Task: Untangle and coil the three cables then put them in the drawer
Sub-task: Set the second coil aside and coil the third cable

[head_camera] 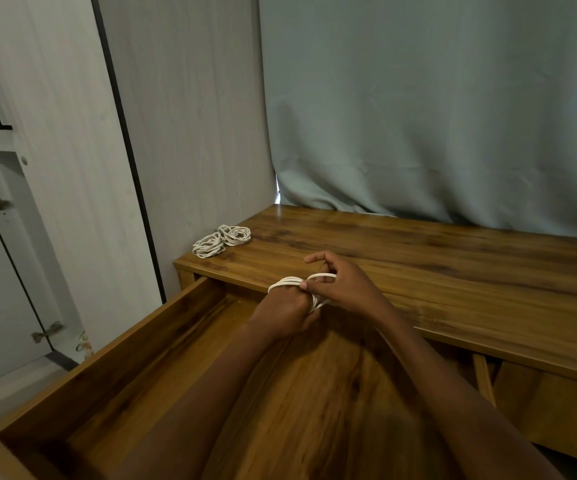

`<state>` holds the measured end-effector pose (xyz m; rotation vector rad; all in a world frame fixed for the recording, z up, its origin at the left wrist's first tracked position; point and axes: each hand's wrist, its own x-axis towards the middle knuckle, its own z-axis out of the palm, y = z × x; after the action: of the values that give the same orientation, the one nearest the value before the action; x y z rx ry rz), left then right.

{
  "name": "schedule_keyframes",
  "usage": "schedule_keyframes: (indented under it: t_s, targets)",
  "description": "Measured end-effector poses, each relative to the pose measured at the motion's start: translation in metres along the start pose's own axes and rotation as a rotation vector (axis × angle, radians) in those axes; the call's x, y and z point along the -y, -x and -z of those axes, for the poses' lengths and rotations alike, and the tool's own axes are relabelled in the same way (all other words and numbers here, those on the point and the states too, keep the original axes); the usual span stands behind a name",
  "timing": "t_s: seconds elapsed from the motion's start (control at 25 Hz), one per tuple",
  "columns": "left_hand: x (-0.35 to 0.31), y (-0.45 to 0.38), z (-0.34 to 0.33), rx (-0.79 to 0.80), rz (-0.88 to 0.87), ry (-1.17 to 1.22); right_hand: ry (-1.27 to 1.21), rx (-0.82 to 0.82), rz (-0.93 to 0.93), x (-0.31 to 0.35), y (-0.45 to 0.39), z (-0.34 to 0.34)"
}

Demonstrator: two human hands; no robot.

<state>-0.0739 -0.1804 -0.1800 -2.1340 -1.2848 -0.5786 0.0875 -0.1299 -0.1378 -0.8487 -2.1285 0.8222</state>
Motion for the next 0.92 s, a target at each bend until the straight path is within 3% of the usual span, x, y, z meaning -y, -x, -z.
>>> schedule_keyframes:
  t_s: [0.16, 0.48, 0.76, 0.92]
  targets:
    - [-0.001, -0.005, -0.001, -0.03, -0.002, 0.01, 0.219, -0.079, -0.029, 0.006, 0.001, 0.007]
    - [0.001, 0.003, -0.002, -0.147, -0.066, -0.116, 0.085, -0.082, -0.035, 0.01, 0.0, 0.009]
    - [0.0, 0.0, -0.006, -0.291, -0.119, -0.135, 0.351, -0.118, -0.018, 0.018, 0.003, 0.012]
    - [-0.003, -0.001, 0.002, -0.326, -0.129, -0.145, 0.224, -0.039, -0.112, 0.007, -0.002, 0.018]
